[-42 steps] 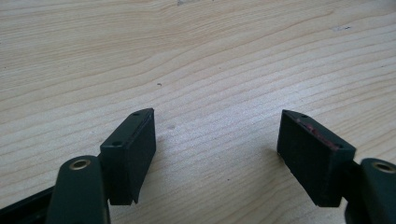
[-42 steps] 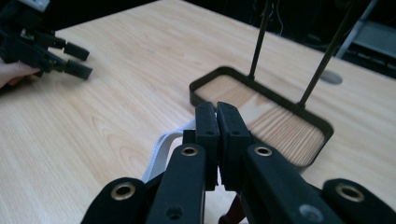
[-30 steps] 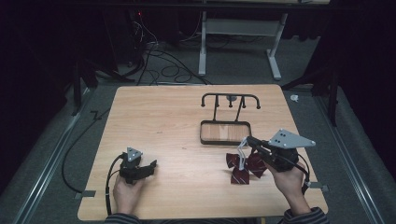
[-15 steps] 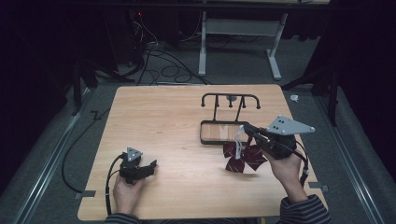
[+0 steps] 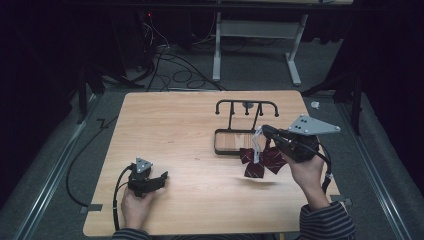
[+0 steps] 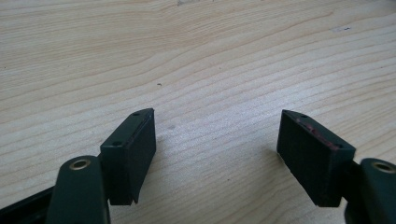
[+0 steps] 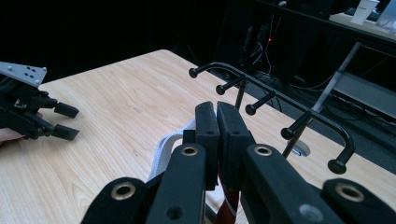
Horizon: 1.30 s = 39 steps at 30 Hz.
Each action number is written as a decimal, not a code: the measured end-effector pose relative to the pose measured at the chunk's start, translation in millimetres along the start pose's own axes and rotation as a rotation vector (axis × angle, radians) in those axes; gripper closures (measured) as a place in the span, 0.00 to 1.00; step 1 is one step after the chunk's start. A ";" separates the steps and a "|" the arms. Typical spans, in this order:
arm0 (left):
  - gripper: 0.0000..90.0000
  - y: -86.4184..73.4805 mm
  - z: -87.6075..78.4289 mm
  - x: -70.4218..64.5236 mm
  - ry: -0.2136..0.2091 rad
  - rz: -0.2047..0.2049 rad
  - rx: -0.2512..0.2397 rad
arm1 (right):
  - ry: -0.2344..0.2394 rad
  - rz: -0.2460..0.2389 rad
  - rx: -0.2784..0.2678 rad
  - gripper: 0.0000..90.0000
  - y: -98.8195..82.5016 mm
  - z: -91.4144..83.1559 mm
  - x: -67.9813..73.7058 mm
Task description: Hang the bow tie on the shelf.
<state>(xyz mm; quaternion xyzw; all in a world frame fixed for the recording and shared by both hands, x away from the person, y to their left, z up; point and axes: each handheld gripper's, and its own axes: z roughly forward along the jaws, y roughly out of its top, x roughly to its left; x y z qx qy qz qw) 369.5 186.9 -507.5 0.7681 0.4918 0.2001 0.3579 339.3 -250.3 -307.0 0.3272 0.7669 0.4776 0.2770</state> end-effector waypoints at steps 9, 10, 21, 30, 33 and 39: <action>0.32 0.1 0.2 -0.3 0.003 0.003 0.001 | 0.001 0.005 -0.003 1.00 5.6 4.5 -4.7; 0.32 0.2 0.2 -0.3 0.003 0.003 0.001 | 0.001 0.006 -0.004 1.00 6.2 5.1 -4.9; 0.32 0.2 0.2 -0.1 0.002 0.000 0.000 | 0.003 -0.001 -0.006 1.00 17.0 13.0 -6.5; 0.32 0.1 0.1 0.1 0.001 0.000 0.000 | 0.005 -0.009 -0.001 1.00 26.1 22.7 -7.3; 0.31 0.1 0.2 0.2 0.000 -0.001 -0.001 | 0.007 0.000 0.002 1.00 26.5 26.9 -9.0; 0.31 0.0 0.2 0.3 -0.001 -0.003 -0.002 | 0.007 0.014 0.008 1.00 26.7 35.7 -13.8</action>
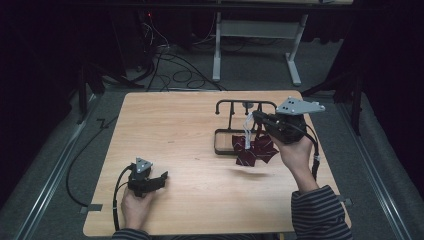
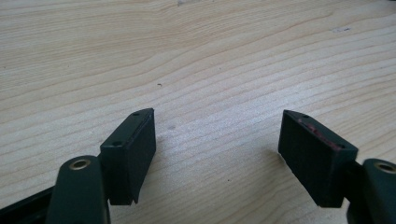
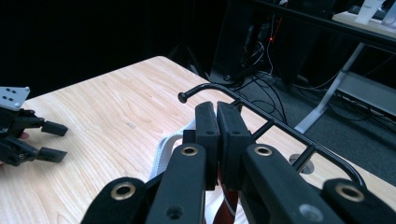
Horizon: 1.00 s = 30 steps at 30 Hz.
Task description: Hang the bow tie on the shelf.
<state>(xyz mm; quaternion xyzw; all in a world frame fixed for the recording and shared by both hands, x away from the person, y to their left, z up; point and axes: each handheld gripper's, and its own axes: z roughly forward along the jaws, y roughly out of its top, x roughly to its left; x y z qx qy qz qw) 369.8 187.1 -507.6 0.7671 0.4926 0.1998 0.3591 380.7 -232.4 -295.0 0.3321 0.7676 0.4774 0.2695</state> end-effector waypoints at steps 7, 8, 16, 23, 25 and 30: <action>0.31 0.0 0.0 0.0 0.000 0.000 0.000 | -0.009 0.020 0.003 1.00 1.4 5.4 -6.2; 0.31 0.0 0.0 0.0 0.000 0.000 0.000 | -0.011 0.019 0.003 1.00 1.7 6.0 -6.9; 0.31 0.0 0.0 0.0 0.000 0.001 0.001 | -0.024 0.037 -0.003 1.00 5.7 9.7 -13.0; 0.31 0.0 0.0 -0.2 0.001 0.002 0.000 | -0.033 0.045 -0.001 1.00 10.9 13.8 -16.2; 0.31 0.1 -0.1 -0.2 0.001 0.002 0.002 | -0.035 0.039 -0.005 1.00 13.2 15.4 -16.2; 0.31 0.0 0.0 -0.1 0.000 0.001 0.000 | -0.038 0.036 0.003 1.00 17.9 21.4 -17.0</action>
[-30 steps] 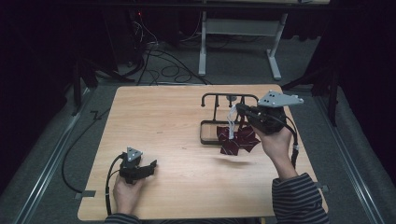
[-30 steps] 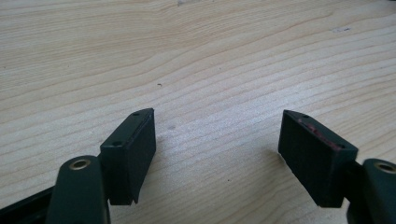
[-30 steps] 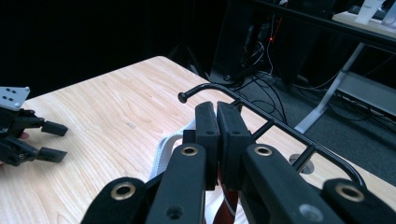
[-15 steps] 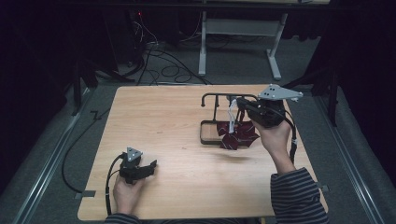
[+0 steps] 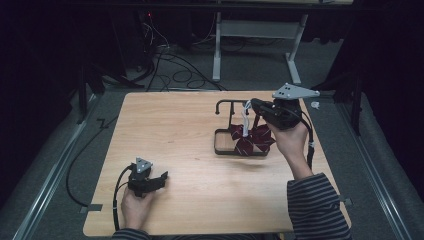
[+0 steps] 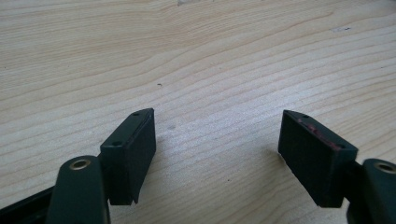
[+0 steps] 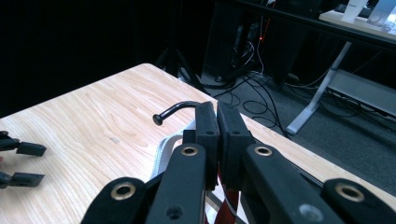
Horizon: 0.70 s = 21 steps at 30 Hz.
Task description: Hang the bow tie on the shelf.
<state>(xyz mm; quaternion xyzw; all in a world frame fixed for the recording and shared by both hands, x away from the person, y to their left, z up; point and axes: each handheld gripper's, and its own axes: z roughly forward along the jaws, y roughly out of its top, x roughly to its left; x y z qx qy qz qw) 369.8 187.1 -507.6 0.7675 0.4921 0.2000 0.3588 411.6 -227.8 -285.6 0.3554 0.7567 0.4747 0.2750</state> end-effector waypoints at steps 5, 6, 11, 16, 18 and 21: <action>0.31 0.0 0.0 0.0 0.000 -0.001 -0.001 | -0.004 -0.007 0.018 1.00 0.4 10.3 -0.2; 0.31 -0.1 0.0 0.1 0.000 -0.002 -0.001 | -0.005 -0.009 0.025 1.00 0.2 12.3 -0.3; 0.31 0.0 0.0 0.1 0.000 -0.001 -0.001 | -0.009 0.000 0.036 1.00 -0.3 19.3 -2.6; 0.31 0.3 0.3 -1.8 0.011 0.015 0.008 | -0.017 0.006 0.036 1.00 1.2 23.1 -7.7; 0.31 0.3 0.2 -1.3 0.007 0.012 0.007 | -0.020 0.011 0.038 1.00 1.8 24.4 -8.5; 0.31 0.2 0.2 -1.0 0.007 0.010 0.006 | -0.024 0.010 0.042 1.00 2.1 26.8 -9.5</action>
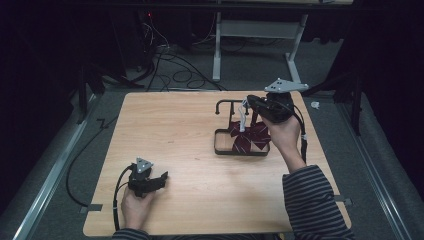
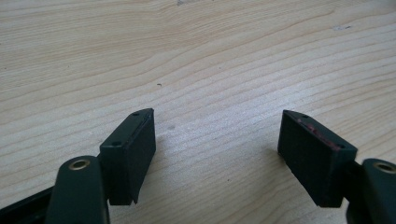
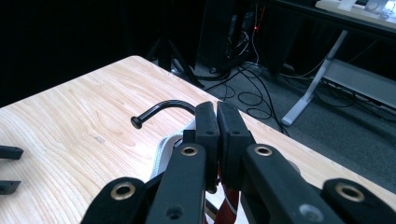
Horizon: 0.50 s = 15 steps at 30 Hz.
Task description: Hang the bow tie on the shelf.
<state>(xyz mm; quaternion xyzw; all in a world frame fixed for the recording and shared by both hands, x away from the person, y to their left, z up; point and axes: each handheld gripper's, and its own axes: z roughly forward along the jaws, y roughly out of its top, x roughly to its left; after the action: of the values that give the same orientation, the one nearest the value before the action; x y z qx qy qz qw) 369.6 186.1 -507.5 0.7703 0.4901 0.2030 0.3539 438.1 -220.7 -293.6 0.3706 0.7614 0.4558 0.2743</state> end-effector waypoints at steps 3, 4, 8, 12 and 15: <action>0.31 0.0 0.0 0.2 -0.003 -0.001 -0.001 | -0.006 0.004 0.002 1.00 0.2 2.8 -1.0; 0.31 0.0 -0.1 0.5 -0.004 -0.004 -0.002 | -0.005 0.004 0.000 1.00 0.4 3.5 -1.6; 0.31 -0.1 -0.1 0.6 -0.004 -0.004 -0.002 | -0.014 0.007 -0.001 1.00 3.4 5.0 -3.9; 0.31 -0.1 -0.1 0.6 -0.006 -0.006 -0.003 | -0.020 0.011 0.006 1.00 4.9 6.4 -6.4; 0.31 -0.1 -0.1 0.7 -0.007 -0.008 -0.004 | -0.022 0.012 0.020 1.00 3.4 10.0 -7.3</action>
<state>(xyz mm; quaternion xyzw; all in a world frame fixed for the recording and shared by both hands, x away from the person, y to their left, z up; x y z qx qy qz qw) 369.8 186.8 -507.5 0.7683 0.4916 0.2000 0.3577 450.9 -220.7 -294.3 0.3829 0.7606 0.4456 0.2762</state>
